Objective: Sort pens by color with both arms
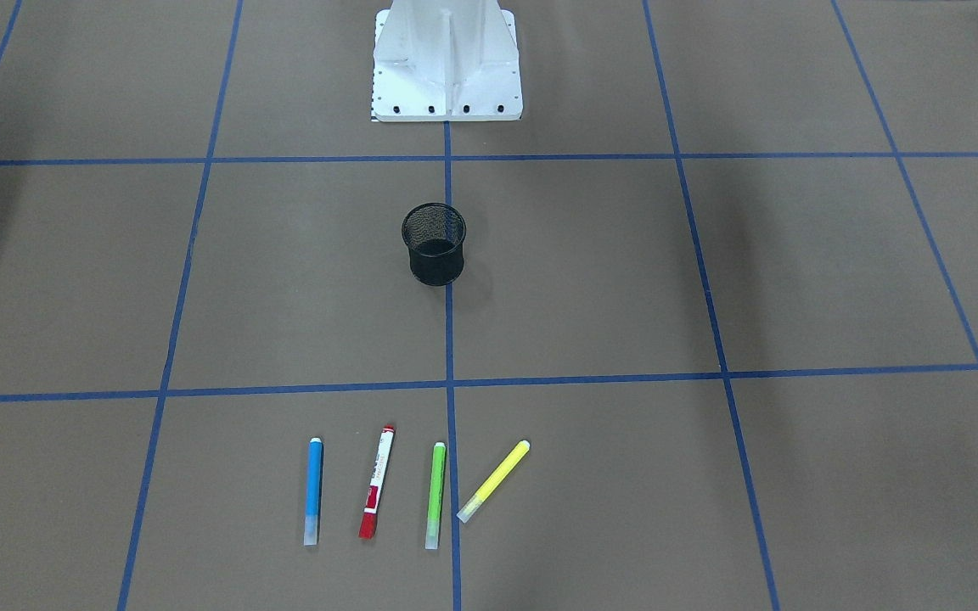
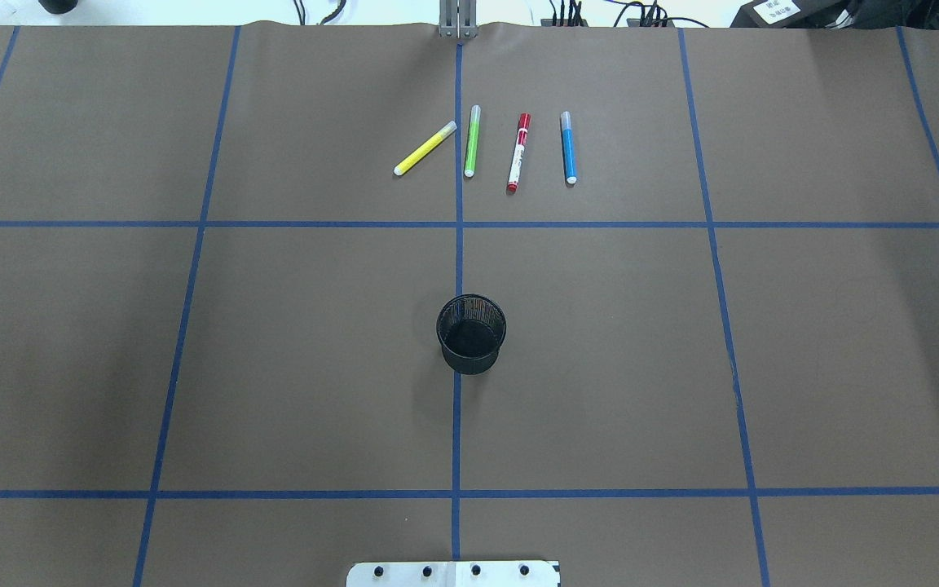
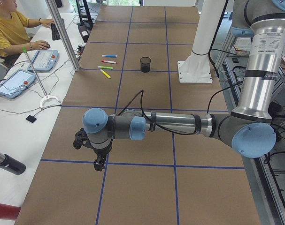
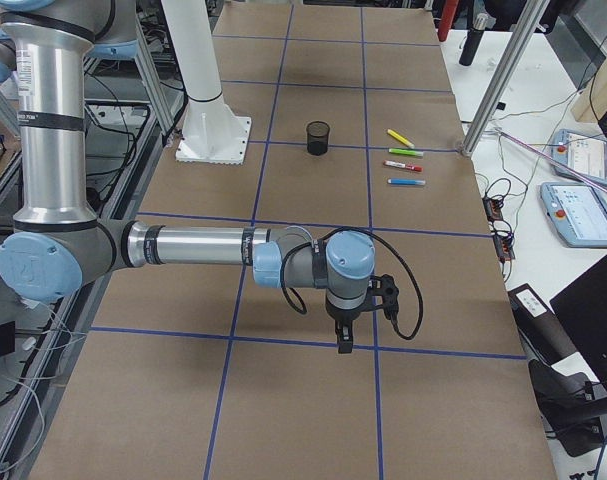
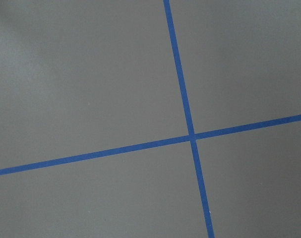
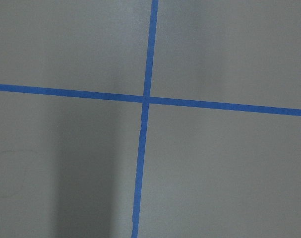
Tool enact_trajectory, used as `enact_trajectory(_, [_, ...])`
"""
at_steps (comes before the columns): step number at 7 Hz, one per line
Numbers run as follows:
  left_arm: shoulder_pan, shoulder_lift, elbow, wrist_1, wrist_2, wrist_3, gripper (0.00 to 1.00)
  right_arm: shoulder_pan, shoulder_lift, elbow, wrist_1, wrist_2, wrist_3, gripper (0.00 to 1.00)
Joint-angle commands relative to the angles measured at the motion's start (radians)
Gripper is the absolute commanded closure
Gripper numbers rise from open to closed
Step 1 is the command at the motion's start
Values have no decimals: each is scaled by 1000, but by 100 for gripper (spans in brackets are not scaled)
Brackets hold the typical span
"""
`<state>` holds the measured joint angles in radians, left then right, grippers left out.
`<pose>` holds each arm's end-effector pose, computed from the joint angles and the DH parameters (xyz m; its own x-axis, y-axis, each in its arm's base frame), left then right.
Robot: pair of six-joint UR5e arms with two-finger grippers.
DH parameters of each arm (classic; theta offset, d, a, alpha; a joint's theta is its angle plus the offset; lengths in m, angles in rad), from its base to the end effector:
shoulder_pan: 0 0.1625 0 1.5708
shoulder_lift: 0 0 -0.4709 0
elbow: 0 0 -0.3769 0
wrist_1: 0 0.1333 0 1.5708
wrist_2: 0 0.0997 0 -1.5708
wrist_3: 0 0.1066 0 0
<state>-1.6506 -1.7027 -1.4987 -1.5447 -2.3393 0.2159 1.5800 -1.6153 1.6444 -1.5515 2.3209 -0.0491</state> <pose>-0.1021 -0.5339 0.6800 0.7189 0.1803 -0.6713 -0.0761 0.9804 0.1817 0.0649 -0.4586 0.6950 0.7315 -0.0752 0.6777 0.0267 0.9963 0.0817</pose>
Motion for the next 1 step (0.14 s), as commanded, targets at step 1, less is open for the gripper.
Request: enact_trajectory(1, [0,2,0,0,0,0,0,0,0,0,-1,0,0,0])
